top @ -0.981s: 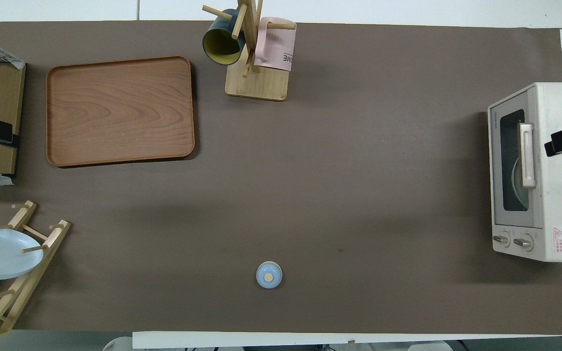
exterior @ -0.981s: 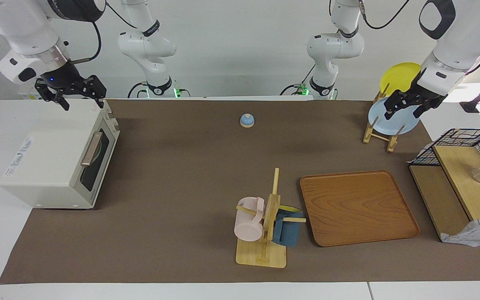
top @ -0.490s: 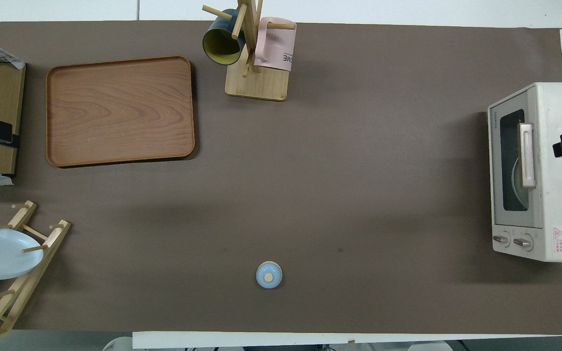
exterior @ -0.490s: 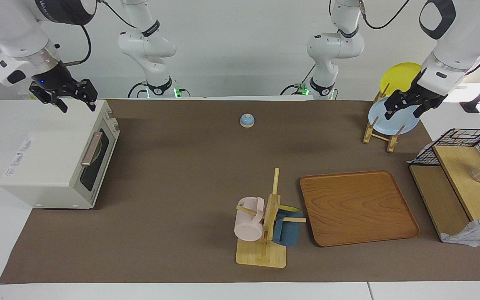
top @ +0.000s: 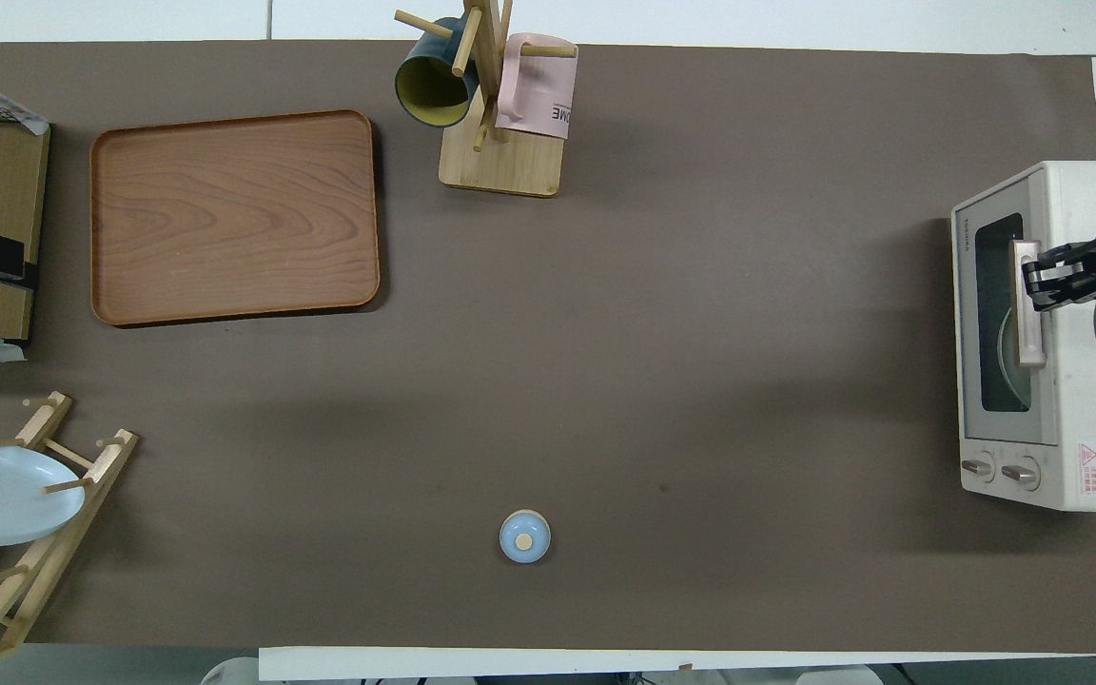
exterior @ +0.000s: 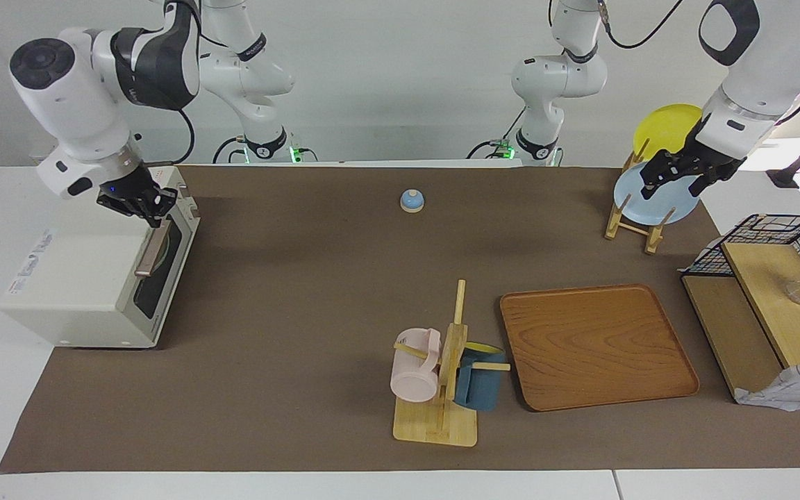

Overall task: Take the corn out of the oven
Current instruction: 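Reach the right gripper to the toaster oven door handle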

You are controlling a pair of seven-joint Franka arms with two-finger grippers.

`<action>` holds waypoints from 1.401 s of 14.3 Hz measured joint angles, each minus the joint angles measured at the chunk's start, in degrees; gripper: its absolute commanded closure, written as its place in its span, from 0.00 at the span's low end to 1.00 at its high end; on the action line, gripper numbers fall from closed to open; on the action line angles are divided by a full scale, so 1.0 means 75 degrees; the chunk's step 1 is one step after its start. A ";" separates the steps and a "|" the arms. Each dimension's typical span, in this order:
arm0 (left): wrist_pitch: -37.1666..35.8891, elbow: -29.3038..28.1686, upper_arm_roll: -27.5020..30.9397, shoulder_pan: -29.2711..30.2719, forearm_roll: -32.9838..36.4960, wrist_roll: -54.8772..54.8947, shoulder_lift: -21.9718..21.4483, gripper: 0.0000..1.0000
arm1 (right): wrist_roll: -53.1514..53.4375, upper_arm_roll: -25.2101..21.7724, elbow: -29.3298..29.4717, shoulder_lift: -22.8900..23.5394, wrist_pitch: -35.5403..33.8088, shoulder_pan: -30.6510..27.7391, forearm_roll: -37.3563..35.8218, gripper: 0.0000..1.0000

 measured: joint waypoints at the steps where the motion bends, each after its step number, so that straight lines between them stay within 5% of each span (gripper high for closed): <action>1: 0.0000 0.0000 -0.0007 -0.0001 0.0000 0.0001 0.0000 0.00 | 0.0079 -0.0001 -0.0045 0.0071 0.0037 0.0000 -0.0148 1.00; 14: 0.0000 0.0000 0.0025 0.0114 0.0000 0.0003 0.0000 0.00 | 0.0740 0.0043 -0.0880 0.0123 0.1002 0.0307 -0.0308 1.00; 20: 0.0000 0.0000 0.0025 0.0114 0.0000 0.0002 0.0000 0.00 | 0.2092 0.0183 -0.1227 0.1166 0.2505 0.1218 -0.0176 1.00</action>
